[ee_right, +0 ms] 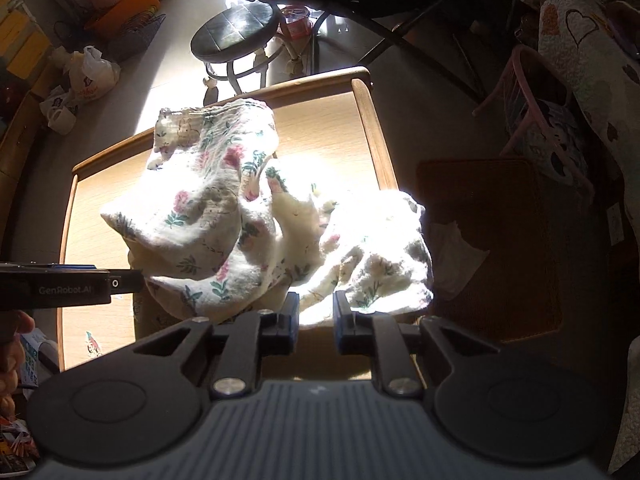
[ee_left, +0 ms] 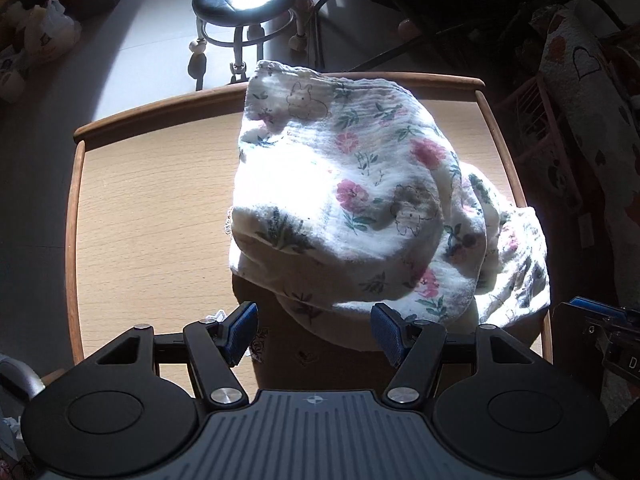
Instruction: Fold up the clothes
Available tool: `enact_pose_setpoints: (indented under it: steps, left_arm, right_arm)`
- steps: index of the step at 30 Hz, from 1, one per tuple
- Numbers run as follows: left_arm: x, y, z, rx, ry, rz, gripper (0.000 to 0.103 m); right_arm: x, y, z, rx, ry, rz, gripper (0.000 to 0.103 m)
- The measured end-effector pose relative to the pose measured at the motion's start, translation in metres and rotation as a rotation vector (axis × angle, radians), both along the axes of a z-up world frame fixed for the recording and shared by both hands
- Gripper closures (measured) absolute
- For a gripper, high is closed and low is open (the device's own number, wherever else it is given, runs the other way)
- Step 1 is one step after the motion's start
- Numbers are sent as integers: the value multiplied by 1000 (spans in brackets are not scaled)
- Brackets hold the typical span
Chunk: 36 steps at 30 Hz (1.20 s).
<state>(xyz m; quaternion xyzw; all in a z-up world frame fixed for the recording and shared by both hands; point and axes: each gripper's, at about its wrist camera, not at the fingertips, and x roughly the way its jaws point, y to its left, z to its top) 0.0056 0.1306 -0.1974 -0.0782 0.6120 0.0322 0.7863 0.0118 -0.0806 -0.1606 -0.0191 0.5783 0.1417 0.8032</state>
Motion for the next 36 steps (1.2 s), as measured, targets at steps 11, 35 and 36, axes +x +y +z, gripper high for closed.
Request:
enact_pose_setpoints:
  steps: [11, 35, 36]
  left_arm:
    - [4, 34, -7, 97, -70, 95, 38]
    - [48, 88, -16, -63, -69, 147, 38]
    - [50, 86, -17, -56, -70, 131, 38]
  right_arm:
    - [8, -40, -43, 20, 58, -14, 65]
    - [2, -21, -47, 43, 101, -66, 65]
    - [2, -20, -47, 44, 103, -67, 65]
